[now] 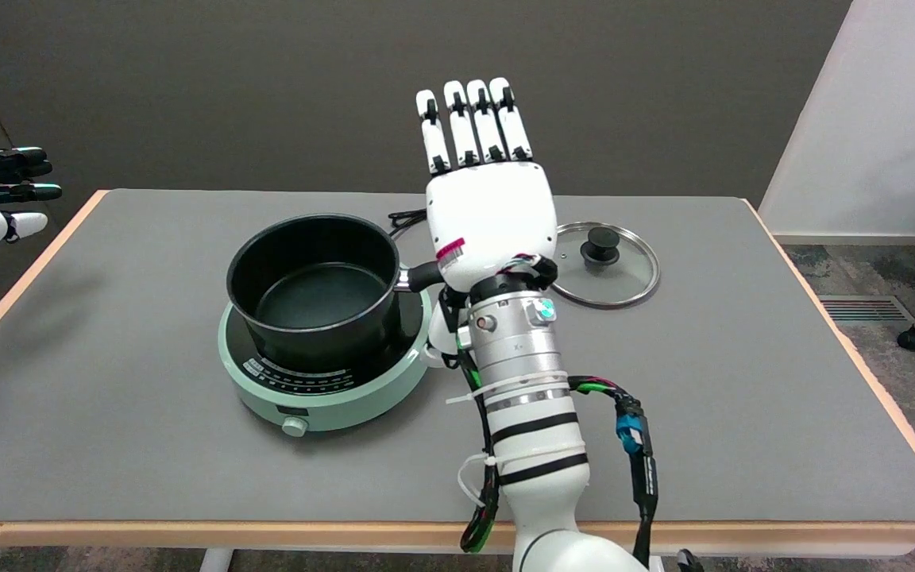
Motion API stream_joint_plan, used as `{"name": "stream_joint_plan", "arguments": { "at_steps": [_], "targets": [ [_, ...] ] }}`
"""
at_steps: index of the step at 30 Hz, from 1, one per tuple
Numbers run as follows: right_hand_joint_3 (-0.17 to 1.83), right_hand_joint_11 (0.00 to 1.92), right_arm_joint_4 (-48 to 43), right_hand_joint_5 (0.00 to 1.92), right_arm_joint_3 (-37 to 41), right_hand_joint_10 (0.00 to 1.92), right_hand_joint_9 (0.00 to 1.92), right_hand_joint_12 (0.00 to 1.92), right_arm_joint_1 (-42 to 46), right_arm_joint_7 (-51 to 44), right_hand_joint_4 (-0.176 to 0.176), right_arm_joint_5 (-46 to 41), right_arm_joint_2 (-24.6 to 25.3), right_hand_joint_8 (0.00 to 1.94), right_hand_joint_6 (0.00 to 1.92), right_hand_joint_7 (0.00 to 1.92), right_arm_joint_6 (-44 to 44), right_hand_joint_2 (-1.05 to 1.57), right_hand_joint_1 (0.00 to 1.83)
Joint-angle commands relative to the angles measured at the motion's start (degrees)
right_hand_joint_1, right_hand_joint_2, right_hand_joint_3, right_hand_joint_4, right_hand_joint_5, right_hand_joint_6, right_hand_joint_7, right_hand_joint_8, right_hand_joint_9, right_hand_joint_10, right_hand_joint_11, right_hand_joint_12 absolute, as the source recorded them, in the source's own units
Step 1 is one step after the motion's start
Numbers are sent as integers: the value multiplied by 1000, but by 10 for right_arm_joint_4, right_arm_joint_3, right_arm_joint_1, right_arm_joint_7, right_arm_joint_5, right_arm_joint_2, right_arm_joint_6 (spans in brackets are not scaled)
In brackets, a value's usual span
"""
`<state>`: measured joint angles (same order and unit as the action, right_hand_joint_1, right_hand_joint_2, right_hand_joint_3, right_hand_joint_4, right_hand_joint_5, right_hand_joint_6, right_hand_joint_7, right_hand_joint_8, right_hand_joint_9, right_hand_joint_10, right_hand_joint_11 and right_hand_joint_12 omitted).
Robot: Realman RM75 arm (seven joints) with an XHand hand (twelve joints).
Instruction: Pick up the soup pot.
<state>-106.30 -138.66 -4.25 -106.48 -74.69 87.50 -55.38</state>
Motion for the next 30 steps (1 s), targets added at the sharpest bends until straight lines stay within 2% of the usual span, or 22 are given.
{"name": "stream_joint_plan", "arguments": {
  "at_steps": [1,8,15,20,22,30],
  "targets": [
    [692,29,17,29,62,29,29,29,-4,-4,27,-102,-12,29,29,29,11,-709,1193],
    [711,0,56,0,87,0,0,0,-28,-4,32,-158,-12,0,0,0,24,-776,1236],
    [755,47,103,47,102,47,47,47,-68,-4,79,-215,1,47,47,47,23,-760,1235],
    [803,50,140,50,113,50,50,50,-94,-5,66,-237,29,50,50,50,13,-778,1237],
    [822,49,153,49,113,49,49,49,-104,-8,52,-233,42,49,49,49,7,-796,1241],
    [843,47,210,47,103,47,47,47,-133,-37,34,-207,105,47,47,47,-12,-811,1246]
  ]
}}
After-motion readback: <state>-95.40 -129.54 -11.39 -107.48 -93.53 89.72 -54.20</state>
